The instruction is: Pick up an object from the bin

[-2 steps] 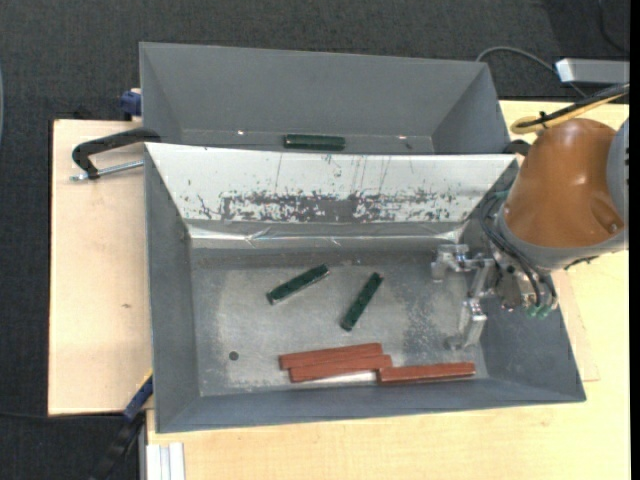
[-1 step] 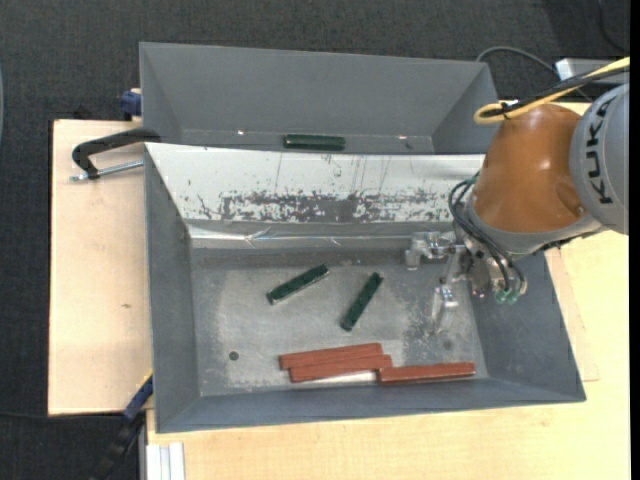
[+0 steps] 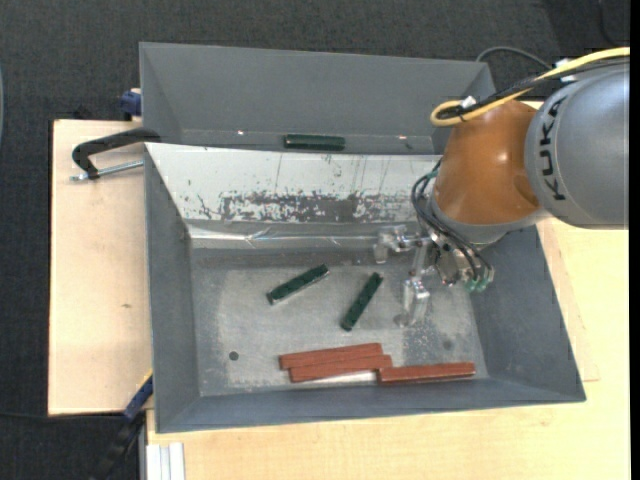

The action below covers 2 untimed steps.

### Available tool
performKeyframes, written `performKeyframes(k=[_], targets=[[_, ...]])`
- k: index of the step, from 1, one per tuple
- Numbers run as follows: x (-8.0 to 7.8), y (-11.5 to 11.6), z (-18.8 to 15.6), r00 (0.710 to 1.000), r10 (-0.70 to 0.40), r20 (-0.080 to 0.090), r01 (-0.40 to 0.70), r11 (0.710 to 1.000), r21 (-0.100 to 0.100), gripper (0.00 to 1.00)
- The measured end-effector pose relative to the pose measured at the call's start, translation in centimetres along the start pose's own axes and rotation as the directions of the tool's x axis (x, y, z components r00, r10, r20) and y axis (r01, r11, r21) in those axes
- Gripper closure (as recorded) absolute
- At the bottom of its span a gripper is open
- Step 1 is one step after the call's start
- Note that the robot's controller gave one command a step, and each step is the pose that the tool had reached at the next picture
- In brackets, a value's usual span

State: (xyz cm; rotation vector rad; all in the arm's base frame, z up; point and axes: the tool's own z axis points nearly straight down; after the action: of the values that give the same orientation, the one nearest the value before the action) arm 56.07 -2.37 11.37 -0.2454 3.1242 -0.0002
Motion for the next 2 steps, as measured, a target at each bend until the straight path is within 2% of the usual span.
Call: performKeyframes(k=[1,2], targets=[[-1.1,1.9,2.6,1.0,0.007,-0.004,-0.007,1.0,-0.002,0.0],[-3.2,3.0,4.3,0.992,0.125,-0.002,-0.125,0.992,0.0,1.0]])
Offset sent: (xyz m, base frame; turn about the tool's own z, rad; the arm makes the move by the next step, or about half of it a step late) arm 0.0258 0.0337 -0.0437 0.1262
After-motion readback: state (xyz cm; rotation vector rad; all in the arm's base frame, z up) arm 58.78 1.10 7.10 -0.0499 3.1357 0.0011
